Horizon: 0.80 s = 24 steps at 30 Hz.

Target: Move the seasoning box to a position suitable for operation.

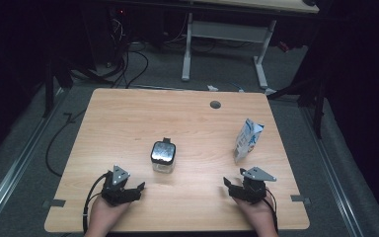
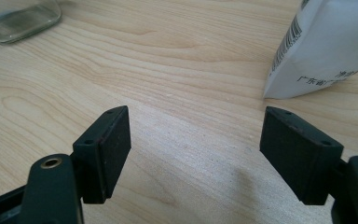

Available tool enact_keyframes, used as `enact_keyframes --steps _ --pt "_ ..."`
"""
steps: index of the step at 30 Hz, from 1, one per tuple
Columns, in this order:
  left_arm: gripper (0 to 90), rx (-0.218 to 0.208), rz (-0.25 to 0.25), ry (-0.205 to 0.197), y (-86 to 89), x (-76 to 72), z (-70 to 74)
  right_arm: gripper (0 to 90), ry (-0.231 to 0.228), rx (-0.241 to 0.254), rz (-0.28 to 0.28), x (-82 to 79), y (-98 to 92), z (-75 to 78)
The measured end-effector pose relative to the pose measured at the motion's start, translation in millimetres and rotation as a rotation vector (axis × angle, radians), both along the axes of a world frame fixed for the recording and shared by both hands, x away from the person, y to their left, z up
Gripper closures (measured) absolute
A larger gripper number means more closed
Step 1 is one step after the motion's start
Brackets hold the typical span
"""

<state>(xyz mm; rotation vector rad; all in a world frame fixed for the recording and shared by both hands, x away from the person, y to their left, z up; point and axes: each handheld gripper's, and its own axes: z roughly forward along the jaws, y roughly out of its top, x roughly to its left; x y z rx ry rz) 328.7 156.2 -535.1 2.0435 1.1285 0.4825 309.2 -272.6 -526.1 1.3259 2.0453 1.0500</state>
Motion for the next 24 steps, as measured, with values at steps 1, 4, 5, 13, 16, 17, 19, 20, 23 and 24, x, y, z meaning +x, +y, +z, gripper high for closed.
enact_keyframes --steps 1,4,5,13,16,17,19,20,23,24 --pt "20.2 0.003 0.000 -0.005 -0.3 -0.7 0.2 24.6 -0.002 -0.003 0.003 0.0 0.0 0.0" --pt "20.6 -0.003 -0.003 -0.009 0.1 -2.3 0.7 24.6 -0.009 -0.001 0.006 -1.2 0.3 0.3" --pt "20.7 -0.003 -0.003 -0.009 0.1 -2.3 0.7 24.6 -0.011 -0.002 0.007 -1.2 0.4 0.4" --pt "22.6 -0.030 -0.010 -0.030 4.2 -6.4 3.3 24.7 -0.021 -0.005 0.005 -1.2 2.0 1.9" --pt "23.9 -0.044 -0.014 -0.040 6.1 -7.0 4.4 24.6 -0.028 -0.008 0.008 -1.6 2.5 2.6" --pt "24.2 -0.053 -0.012 -0.043 6.5 -7.1 4.7 24.6 -0.029 -0.007 0.012 -1.5 2.4 2.8" --pt "25.4 -0.060 -0.013 -0.045 7.2 -7.1 5.3 24.4 -0.031 -0.007 0.013 -1.6 2.2 3.0" --pt "25.5 -0.073 -0.009 -0.055 8.1 -7.5 6.2 24.4 -0.030 -0.009 0.014 -2.3 1.8 3.4" --pt "25.9 -0.092 -0.008 -0.071 9.0 -9.7 7.9 25.1 -0.034 -0.006 0.021 -2.2 1.6 3.9" --pt "26.1 -0.092 -0.008 -0.071 9.0 -9.7 7.9 25.1 -0.034 -0.006 0.021 -2.2 1.6 3.9"
